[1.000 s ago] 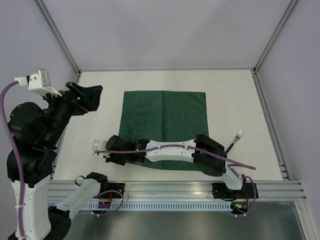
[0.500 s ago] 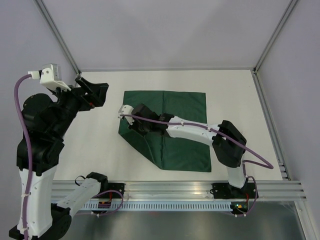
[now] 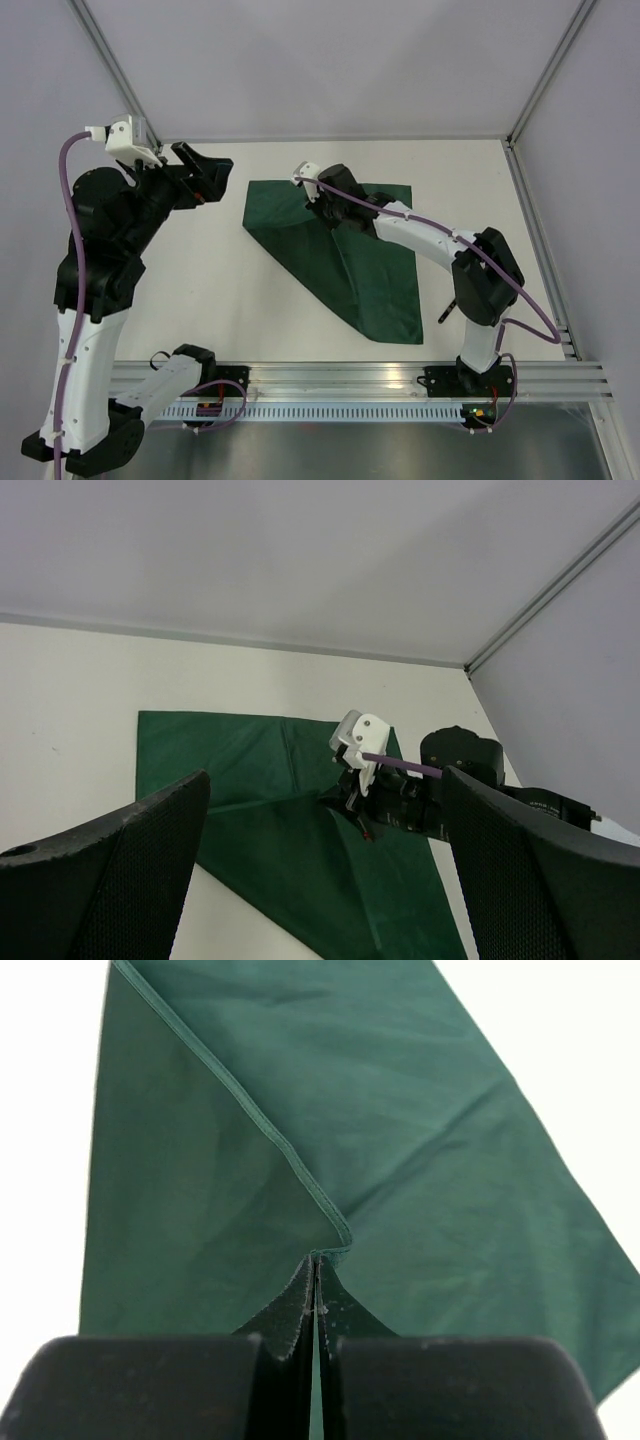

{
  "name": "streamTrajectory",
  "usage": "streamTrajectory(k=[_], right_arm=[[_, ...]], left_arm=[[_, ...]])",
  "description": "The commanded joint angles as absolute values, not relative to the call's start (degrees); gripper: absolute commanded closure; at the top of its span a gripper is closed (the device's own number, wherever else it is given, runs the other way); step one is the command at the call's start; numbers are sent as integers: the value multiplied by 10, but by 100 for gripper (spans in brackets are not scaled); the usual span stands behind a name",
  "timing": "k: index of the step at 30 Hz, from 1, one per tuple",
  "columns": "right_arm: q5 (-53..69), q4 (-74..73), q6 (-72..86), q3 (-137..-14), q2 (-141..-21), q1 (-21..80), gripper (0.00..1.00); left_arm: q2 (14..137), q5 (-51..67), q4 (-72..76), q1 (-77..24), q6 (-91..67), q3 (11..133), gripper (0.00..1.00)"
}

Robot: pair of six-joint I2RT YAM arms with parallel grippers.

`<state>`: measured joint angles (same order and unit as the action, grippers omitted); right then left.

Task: Fold the napkin, place the utensils inside, and roll it up
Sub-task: Fold the napkin at the center of the board.

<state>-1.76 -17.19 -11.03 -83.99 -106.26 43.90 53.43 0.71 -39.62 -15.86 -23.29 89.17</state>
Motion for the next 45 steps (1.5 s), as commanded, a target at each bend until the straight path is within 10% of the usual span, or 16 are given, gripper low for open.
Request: streamTrajectory(k=[1, 45], right_arm=[[-24, -175, -126, -847, -1044, 410, 100], [17, -166, -127, -902, -1095, 210, 100]], left_arm=[[539, 29, -366, -157, -254, 882, 0], [569, 46, -327, -157, -257, 845, 0]])
